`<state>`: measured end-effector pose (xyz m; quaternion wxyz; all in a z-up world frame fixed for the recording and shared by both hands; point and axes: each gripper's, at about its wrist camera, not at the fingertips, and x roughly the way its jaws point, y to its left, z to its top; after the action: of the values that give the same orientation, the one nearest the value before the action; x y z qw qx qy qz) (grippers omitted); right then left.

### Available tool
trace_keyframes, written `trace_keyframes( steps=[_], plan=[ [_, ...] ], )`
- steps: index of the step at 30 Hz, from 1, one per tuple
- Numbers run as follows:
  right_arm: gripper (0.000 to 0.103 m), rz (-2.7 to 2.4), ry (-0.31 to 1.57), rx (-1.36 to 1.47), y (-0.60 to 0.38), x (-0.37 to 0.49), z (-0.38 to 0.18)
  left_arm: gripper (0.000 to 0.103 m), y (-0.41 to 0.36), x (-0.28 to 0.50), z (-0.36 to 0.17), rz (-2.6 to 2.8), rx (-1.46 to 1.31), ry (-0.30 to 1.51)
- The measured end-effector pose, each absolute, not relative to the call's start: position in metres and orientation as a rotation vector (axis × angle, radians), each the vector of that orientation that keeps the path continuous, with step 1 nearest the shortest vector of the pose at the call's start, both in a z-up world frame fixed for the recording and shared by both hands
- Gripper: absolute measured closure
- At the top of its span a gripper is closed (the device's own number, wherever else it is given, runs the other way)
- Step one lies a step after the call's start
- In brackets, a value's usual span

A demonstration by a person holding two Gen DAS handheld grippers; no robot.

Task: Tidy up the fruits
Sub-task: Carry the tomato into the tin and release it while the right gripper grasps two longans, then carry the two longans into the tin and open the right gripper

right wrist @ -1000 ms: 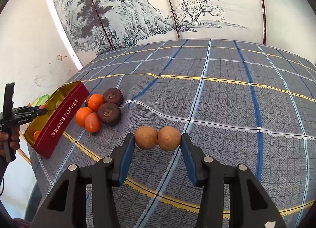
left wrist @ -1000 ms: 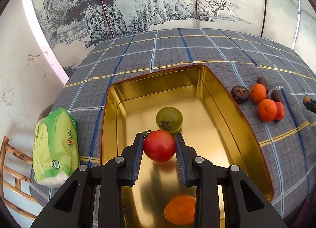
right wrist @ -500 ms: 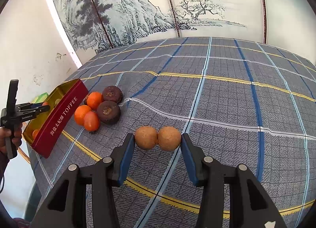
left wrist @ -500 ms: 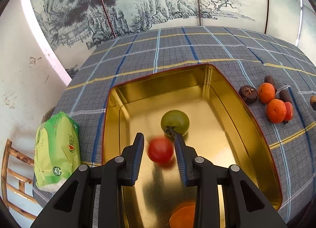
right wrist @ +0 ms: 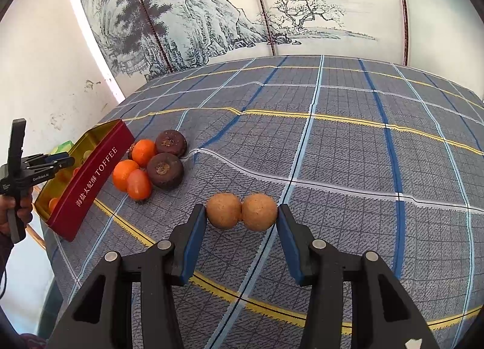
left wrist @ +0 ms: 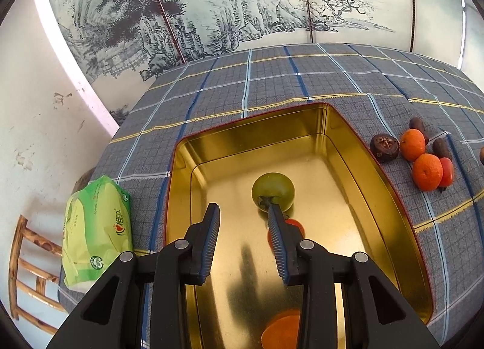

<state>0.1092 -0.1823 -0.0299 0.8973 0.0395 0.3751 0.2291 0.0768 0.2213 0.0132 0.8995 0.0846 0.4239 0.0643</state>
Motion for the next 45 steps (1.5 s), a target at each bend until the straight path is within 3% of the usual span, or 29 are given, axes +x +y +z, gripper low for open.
trace_keyframes(
  steps=[14, 19, 24, 33, 45],
  plan=[
    [0.059, 0.468, 0.774, 0.074, -0.182, 0.109, -0.029, 0.057, 0.211, 0.053, 0.026, 0.150, 0.117, 0.849],
    [0.059, 0.450, 0.762, 0.055, -0.180, 0.104, -0.027, 0.045, 0.212, 0.040, 0.036, 0.162, 0.088, 0.826],
    [0.059, 0.466, 0.732, 0.060, -0.178, 0.094, -0.010, 0.040, 0.214, 0.028, 0.046, 0.175, 0.071, 0.802],
    [0.059, 0.571, 0.638, -0.016, -0.132, 0.068, 0.041, 0.040, 0.224, 0.008, 0.043, 0.152, -0.046, 0.828],
    [0.059, 0.668, 0.627, -0.069, -0.082, 0.053, 0.062, 0.038, 0.234, -0.032, 0.041, 0.166, -0.103, 0.800]
  ],
)
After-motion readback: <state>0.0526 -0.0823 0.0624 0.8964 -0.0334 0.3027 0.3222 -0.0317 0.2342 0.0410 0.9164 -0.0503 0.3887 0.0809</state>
